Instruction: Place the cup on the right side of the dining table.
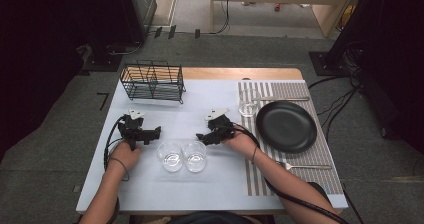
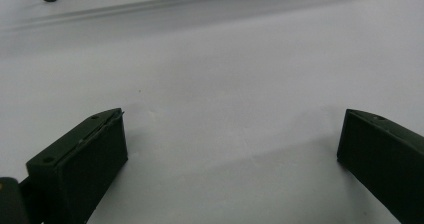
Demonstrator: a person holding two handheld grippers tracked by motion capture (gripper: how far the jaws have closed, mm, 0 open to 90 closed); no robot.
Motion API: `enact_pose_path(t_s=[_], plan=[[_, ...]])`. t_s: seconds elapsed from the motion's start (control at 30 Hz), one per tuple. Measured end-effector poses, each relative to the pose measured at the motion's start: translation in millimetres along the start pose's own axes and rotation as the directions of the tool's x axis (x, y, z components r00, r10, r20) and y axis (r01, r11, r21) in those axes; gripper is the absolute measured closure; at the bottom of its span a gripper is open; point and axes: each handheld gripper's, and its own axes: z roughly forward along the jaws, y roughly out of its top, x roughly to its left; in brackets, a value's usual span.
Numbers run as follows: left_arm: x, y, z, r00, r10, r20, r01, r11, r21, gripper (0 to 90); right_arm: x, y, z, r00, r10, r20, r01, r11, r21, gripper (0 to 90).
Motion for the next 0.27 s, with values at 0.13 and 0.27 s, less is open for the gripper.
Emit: enact_pose_path(t_s=[0.13, 0.27], plan=[[0.0, 0.0, 0.0, 1.0, 0.0, 0.0, 0.0, 1.0, 0.0, 0.0, 0.5, 0.1, 0.5, 1.0, -0.005, 0.002, 0.005, 1.0, 0.002, 20.5], [0.0, 0.0, 0.0, 1.0, 0.0, 0.0, 0.0, 1.0, 0.0, 0.0, 0.6, 0.0, 0.5, 1.0, -0.004, 0.002, 0.004, 1.0, 0.001, 20.5]])
